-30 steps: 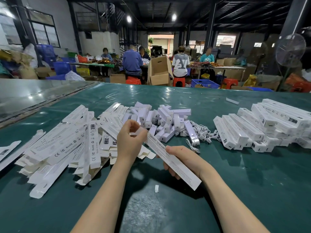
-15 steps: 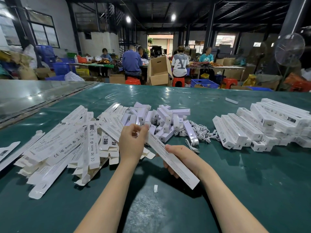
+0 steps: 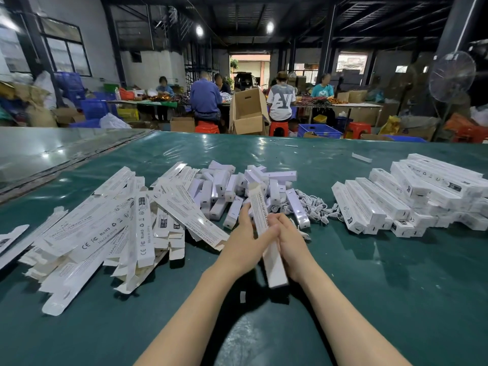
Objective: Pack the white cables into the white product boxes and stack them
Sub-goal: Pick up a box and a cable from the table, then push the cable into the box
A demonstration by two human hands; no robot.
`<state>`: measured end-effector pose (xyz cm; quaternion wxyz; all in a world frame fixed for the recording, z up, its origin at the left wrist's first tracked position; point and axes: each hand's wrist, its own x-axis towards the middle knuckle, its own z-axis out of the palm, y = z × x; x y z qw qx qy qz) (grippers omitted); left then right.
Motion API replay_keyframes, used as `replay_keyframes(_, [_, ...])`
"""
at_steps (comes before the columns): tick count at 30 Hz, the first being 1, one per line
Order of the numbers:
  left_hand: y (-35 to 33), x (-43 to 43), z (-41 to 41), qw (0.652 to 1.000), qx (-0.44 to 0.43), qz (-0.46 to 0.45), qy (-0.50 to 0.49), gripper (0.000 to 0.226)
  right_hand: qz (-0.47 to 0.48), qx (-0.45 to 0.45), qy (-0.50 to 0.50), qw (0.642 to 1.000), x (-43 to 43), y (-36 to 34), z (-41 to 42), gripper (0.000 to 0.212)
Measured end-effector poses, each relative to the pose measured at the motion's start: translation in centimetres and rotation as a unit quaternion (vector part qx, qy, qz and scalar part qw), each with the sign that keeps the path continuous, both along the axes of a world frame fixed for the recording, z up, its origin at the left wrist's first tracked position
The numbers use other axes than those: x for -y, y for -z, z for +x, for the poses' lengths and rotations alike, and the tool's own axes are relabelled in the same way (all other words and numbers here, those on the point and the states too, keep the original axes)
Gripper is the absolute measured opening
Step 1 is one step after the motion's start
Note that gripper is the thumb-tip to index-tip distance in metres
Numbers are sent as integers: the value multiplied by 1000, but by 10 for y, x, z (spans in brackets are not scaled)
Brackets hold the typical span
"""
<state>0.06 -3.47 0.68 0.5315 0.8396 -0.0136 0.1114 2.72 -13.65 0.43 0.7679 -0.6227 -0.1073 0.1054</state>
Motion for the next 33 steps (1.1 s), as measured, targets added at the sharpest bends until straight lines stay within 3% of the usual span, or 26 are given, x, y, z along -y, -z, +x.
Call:
replay_keyframes(2, [-4,-2,-3,1000,1,10,-7,77,-42,52,-4,998,2,-1,0,34])
replay_keyframes(3, [-7,-5,-5,1000,3,16,-11,67,-129,111,23,985,7,-1,2,38])
replay_keyframes(5, [-14,-12,-9,997,5,82,-8,55,-356,224,126,899,19,3,9,30])
replay_keyframes(8, [-26,-25,-16,965,-33,258,21,57,-599,226,145,755,34,12,17,34])
replay_keyframes(10, [-27,-30,-19,937,-85,336,46,52,-645,204,123,726,34,14,17,35])
replay_keyframes(13, [-21,-28,-19,923,-125,362,33,42,-598,204,158,759,34,13,18,28])
replay_keyframes(17, [-11,-23,-16,907,-69,416,-18,22,-549,185,189,793,37,12,20,24])
replay_keyframes(21, [-5,-25,-13,924,-21,379,-43,35,-485,162,212,833,39,11,19,10])
replay_keyframes(23, [-3,-26,-11,928,-2,371,-44,36,-439,167,219,855,38,11,18,15])
replay_keyframes(25, [-2,-27,-10,930,9,364,-43,35,-344,156,206,903,35,11,20,24])
replay_keyframes(27, [0,-29,-10,935,10,352,-44,34,-175,97,162,966,33,8,19,30])
replay_keyframes(29, [-1,-30,-10,936,8,348,-43,34,-36,30,96,994,35,5,20,38])
replay_keyframes(31, [-1,-30,-10,937,4,347,-40,33,-64,36,42,996,36,5,19,44])
replay_keyframes(33, [-2,-30,-10,937,3,348,-36,33,-207,113,12,972,32,6,17,46])
